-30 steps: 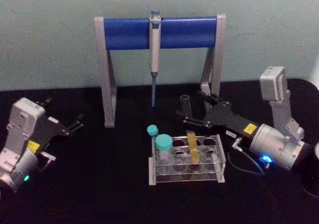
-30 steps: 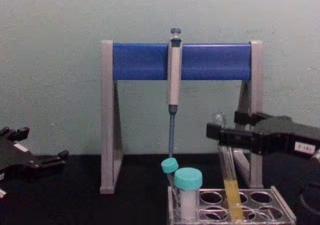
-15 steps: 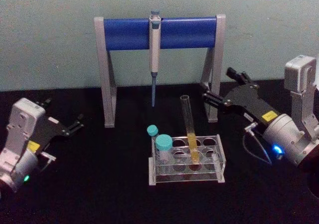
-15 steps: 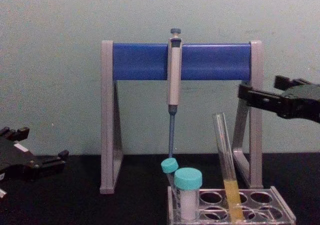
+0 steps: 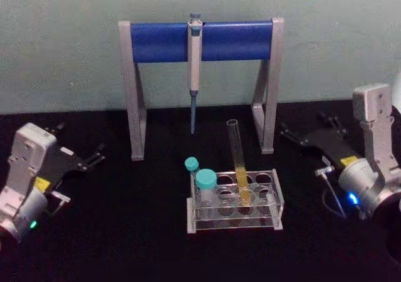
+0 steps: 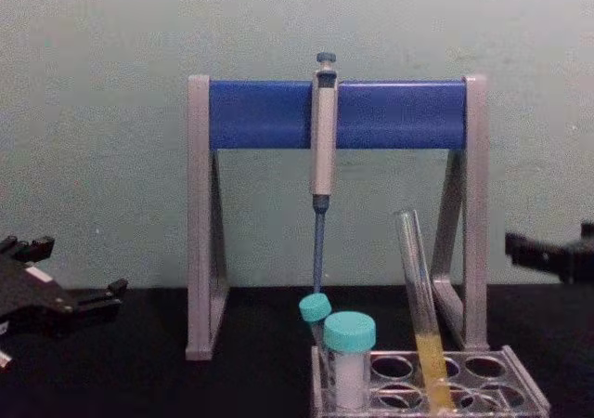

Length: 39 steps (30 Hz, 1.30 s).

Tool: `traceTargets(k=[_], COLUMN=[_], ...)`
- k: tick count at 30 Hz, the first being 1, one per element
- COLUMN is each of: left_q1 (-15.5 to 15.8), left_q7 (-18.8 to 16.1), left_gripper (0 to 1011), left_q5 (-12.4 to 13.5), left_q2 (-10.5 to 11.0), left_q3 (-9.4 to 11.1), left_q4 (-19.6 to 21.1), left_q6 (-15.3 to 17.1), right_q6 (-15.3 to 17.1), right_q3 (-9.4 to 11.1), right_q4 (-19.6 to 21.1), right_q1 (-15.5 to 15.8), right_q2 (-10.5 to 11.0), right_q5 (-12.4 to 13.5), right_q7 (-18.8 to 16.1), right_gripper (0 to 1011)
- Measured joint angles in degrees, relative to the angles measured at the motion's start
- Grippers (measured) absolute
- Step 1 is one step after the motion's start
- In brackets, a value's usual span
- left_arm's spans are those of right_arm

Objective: Pick up the test tube from the test tube rack, shake it, then place it back into the test tube rack.

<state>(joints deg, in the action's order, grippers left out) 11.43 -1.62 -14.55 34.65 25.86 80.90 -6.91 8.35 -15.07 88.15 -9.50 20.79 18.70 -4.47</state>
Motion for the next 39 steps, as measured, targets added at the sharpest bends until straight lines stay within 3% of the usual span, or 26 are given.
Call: traceTargets(k=[9, 39], left_q1=[0.0, 0.0], left_q7=[0.0, 0.0], left_gripper=[1001, 1001], left_q5=[0.0, 0.0], left_q2=[0.0, 0.0], left_q3=[0.0, 0.0], left_q4=[0.0, 0.0], left_q6=[0.0, 0.0], right_q6=[3.1, 3.0], right_q3=[0.9, 0.9], right_q4=[-2.7, -2.8], right_q1=[1.0, 0.9], right_q2=[-1.3, -1.3], right_q5=[-0.2, -0.1], right_q7=[-0.6, -0.9], right_gripper=[1000, 1000])
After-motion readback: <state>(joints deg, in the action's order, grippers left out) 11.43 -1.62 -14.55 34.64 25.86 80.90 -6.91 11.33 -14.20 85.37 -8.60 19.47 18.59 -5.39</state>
